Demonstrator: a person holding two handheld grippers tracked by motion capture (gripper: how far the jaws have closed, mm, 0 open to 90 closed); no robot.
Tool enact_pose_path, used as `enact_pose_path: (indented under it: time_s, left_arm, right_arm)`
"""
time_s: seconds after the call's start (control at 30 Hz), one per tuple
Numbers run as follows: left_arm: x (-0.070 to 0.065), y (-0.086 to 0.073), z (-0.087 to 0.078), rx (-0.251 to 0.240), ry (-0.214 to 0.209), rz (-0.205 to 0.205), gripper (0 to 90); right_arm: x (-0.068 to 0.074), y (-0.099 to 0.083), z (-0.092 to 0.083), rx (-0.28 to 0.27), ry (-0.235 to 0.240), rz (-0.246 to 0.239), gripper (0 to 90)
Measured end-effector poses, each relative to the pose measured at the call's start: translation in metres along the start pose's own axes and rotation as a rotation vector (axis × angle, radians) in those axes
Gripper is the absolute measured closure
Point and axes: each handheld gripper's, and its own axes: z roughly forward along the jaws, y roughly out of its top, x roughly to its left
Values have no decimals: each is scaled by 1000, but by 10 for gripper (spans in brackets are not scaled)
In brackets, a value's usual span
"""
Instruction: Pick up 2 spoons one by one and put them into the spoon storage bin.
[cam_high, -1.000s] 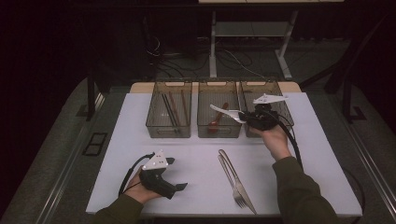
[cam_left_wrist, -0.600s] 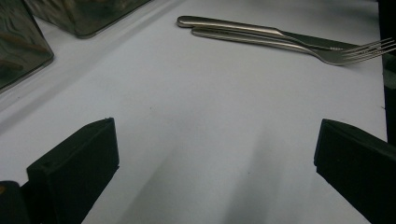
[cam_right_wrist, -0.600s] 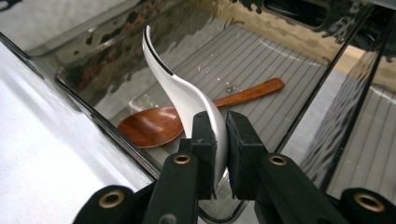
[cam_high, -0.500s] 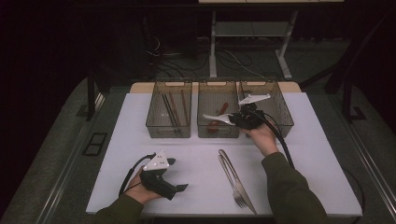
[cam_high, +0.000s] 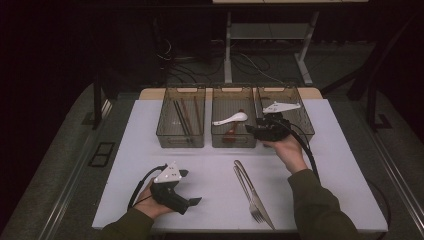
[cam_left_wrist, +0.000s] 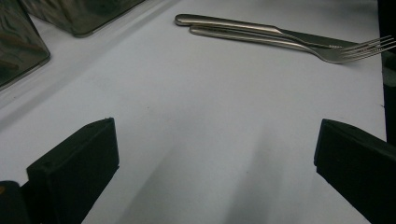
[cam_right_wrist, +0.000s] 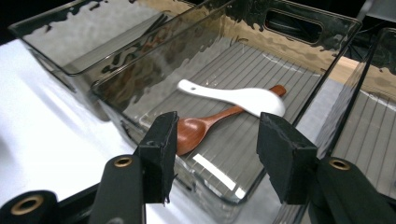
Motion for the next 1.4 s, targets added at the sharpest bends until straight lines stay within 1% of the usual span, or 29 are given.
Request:
enact_pose_path:
  time_s: [0.13, 0.27, 0.37, 0.47, 0.63, 0.73, 0.77, 0.8, 0.83, 0.9, 0.97, 1.03, 1.13, 1.23, 1.33, 1.37, 1.4]
  left_arm:
    - [0, 0, 0, 1, 0, -2, 0]
    - [0, 0, 0, 1, 3, -3, 0]
    - [0, 0, 0, 4, 4, -3, 0]
    - [0, 0, 0, 4, 4, -2, 0]
    - [0, 0, 0, 2, 7, -1, 0]
    - [-1, 0, -1, 5, 7, 3, 0]
    - [-1, 1, -1, 6, 6, 5, 0]
    - [-1, 1, -1, 8, 6, 7, 0]
    - [-1, 1, -1, 9, 7, 8, 0]
    - [-1, 1, -1, 9, 6, 9, 0]
    - [-1, 1, -1, 12, 6, 11, 0]
    - [0, 1, -1, 12, 7, 12, 0]
    - [-1, 1, -1, 14, 7, 16, 0]
    - [-1, 1, -1, 13, 7, 14, 0]
    - [0, 1, -1, 14, 6, 13, 0]
    - [0, 1, -1, 14, 5, 13, 0]
    - [-1, 1, -1, 14, 5, 13, 0]
  right_arm:
    - [0, -6, -10, -7, 23, 6, 480]
    - [1, -15, -21, 7, 45, 22, 536]
    - [4, -26, -27, 28, 74, 29, 603]
    - [8, -38, -33, 50, 88, 11, 682]
    - [15, -58, -40, 79, 123, 7, 800]
    - [19, -66, -44, 87, 143, -6, 850]
    - [21, -69, -47, 84, 147, -19, 871]
    - [22, -71, -48, 78, 152, -19, 894]
    - [23, -73, -50, 83, 155, -22, 896]
    - [26, -78, -54, 92, 166, -46, 898]
    - [29, -82, -56, 104, 175, -55, 898]
    - [32, -87, -58, 117, 196, -60, 898]
    - [37, -93, -59, 142, 205, -82, 899]
    - [42, -99, -58, 166, 221, -88, 899]
    - [47, -103, -56, 191, 236, -104, 899]
    - [50, -105, -56, 201, 240, -104, 899]
    - [52, -106, -55, 209, 245, -114, 899]
